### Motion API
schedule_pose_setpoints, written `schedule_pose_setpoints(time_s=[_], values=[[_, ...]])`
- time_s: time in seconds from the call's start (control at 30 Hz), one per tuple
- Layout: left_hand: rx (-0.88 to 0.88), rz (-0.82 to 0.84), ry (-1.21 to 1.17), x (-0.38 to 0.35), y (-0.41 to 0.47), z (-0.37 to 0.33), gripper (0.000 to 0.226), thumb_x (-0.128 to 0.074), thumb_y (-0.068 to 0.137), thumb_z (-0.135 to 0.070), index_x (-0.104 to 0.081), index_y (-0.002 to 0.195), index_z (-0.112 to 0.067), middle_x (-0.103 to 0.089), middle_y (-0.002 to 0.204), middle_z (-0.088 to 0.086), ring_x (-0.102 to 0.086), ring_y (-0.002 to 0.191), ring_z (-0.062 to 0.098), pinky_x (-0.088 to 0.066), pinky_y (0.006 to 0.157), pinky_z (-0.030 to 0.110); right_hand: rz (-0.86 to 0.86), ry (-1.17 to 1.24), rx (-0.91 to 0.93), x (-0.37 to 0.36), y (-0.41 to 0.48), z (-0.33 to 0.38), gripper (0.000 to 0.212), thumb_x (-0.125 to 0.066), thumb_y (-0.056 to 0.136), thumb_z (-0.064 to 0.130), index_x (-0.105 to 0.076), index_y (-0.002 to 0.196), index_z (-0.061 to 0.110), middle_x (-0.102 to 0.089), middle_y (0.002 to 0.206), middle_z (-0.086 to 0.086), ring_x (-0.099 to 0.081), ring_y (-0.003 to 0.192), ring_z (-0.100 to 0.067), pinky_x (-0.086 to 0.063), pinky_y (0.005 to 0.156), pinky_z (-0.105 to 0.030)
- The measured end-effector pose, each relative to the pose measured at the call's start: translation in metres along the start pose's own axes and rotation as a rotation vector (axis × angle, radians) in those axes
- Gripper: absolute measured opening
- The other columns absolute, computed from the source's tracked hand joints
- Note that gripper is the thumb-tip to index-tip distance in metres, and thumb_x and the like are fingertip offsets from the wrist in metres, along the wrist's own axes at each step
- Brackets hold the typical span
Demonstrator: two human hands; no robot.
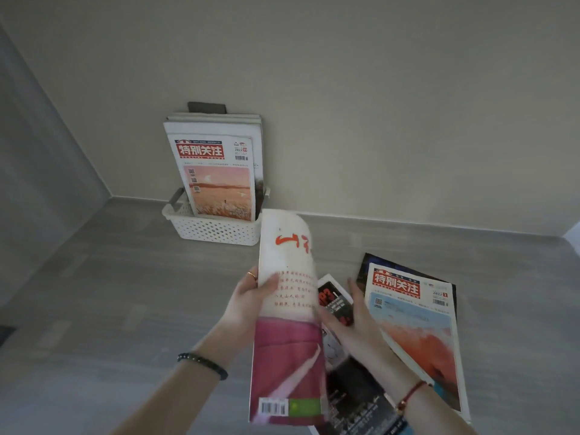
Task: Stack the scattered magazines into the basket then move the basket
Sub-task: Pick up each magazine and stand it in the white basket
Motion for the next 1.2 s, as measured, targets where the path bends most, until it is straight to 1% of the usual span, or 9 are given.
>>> schedule_pose_setpoints(time_s=[0.1, 0.23, 0.33, 0.47, 0.63, 0.83, 1.03, 1.13, 1.2], values=[[-0.064, 0.13, 0.004, 0.003, -0.003, -0.042, 0.04, -0.06, 0.072, -0.013, -0.056, 0.112, -0.01, -0.069, 0.106, 0.017, -0.067, 0.093, 0.034, -0.058, 0.068, 0.043, 0.071, 0.289, -0.083, 0.008, 0.026, 0.013, 0.101, -0.068, 0.051, 0.061, -0.022, 0.137, 0.035, -0.042, 0.138, 0.004, -0.049, 0.116, -0.018, -0.047, 0.093, -0.042], [-0.133, 0.082, 0.088, 0.026, 0.006, -0.089, 0.041, -0.061, 0.074, -0.015, -0.056, 0.114, -0.012, -0.065, 0.114, 0.018, -0.061, 0.105, 0.037, -0.049, 0.089, 0.052, 0.054, 0.46, 0.041, 0.015, 0.06, 0.043, 0.044, -0.069, 0.069, 0.031, -0.056, 0.11, 0.03, -0.067, 0.109, 0.005, -0.065, 0.095, -0.012, -0.055, 0.075, -0.03], [-0.255, -0.039, 0.234, 0.048, 0.019, -0.128, 0.019, -0.051, 0.087, -0.009, -0.059, 0.104, -0.013, -0.063, 0.117, 0.017, -0.06, 0.107, 0.035, -0.045, 0.096, 0.054, -0.036, 0.369, 0.108, 0.011, 0.084, 0.073, 0.016, -0.062, 0.08, 0.021, -0.062, 0.094, 0.03, -0.071, 0.098, 0.005, -0.067, 0.091, -0.015, -0.054, 0.075, -0.032], [-0.506, -0.089, 0.414, 0.066, 0.045, -0.195, 0.02, -0.047, 0.09, -0.01, -0.059, 0.106, -0.014, -0.066, 0.11, 0.009, -0.065, 0.098, 0.024, -0.054, 0.084, 0.04, -0.186, 0.233, 0.296, -0.008, 0.12, 0.137, 0.021, -0.062, 0.083, 0.014, -0.063, 0.082, 0.035, -0.07, 0.091, 0.011, -0.066, 0.08, -0.003, -0.055, 0.068, -0.024], [-0.69, -0.197, 0.536, 0.091, 0.096, -0.27, 0.013, -0.054, 0.088, -0.014, -0.065, 0.095, -0.014, -0.068, 0.085, -0.009, -0.068, 0.07, 0.0, -0.053, 0.056, 0.013, -0.331, 0.179, 0.426, -0.026, 0.177, 0.204, 0.017, -0.056, 0.086, 0.007, -0.066, 0.097, 0.013, -0.065, 0.096, 0.003, -0.064, 0.083, -0.019, -0.054, 0.074, -0.036], [-0.714, -0.33, 0.518, 0.129, 0.167, -0.301, 0.01, -0.066, 0.08, -0.013, -0.067, 0.086, -0.021, -0.067, 0.079, -0.009, -0.065, 0.069, 0.001, -0.053, 0.053, 0.013, -0.423, 0.162, 0.347, -0.052, 0.243, 0.222, 0.017, -0.057, 0.085, 0.01, -0.068, 0.098, 0.008, -0.064, 0.088, 0.004, -0.063, 0.081, -0.02, -0.055, 0.076, -0.038], [-0.601, -0.385, 0.522, 0.166, 0.225, -0.28, 0.009, -0.07, 0.076, -0.015, -0.066, 0.076, -0.023, -0.069, 0.082, -0.007, -0.067, 0.076, 0.009, -0.057, 0.059, 0.024, -0.476, 0.134, 0.221, -0.079, 0.285, 0.193, 0.024, -0.063, 0.081, 0.012, -0.062, 0.064, 0.029, -0.063, 0.066, 0.016, -0.066, 0.072, -0.018, -0.055, 0.064, -0.029], [-0.534, -0.428, 0.526, 0.18, 0.242, -0.254, 0.008, -0.072, 0.073, -0.017, -0.065, 0.074, -0.019, -0.069, 0.08, -0.005, -0.068, 0.079, 0.017, -0.057, 0.066, 0.033, -0.545, 0.077, 0.154, -0.088, 0.294, 0.17, 0.019, -0.065, 0.078, 0.012, -0.062, 0.063, 0.022, -0.062, 0.062, 0.012, -0.065, 0.07, -0.019, -0.05, 0.058, -0.023], [-0.522, -0.459, 0.511, 0.188, 0.25, -0.242, 0.014, -0.074, 0.072, -0.017, -0.063, 0.079, -0.013, -0.069, 0.083, 0.0, -0.066, 0.082, 0.02, -0.054, 0.064, 0.028, -0.565, 0.085, 0.133, -0.095, 0.299, 0.159, 0.013, -0.067, 0.077, 0.011, -0.063, 0.068, 0.02, -0.062, 0.064, 0.011, -0.063, 0.068, -0.012, -0.054, 0.067, -0.03]])
Point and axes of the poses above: each hand's wrist, its own y-axis towards the middle knuckle, its own x-axis out of the back of the hand, z = x × y, the point moved 4 cm from there along y, towards the middle knuckle
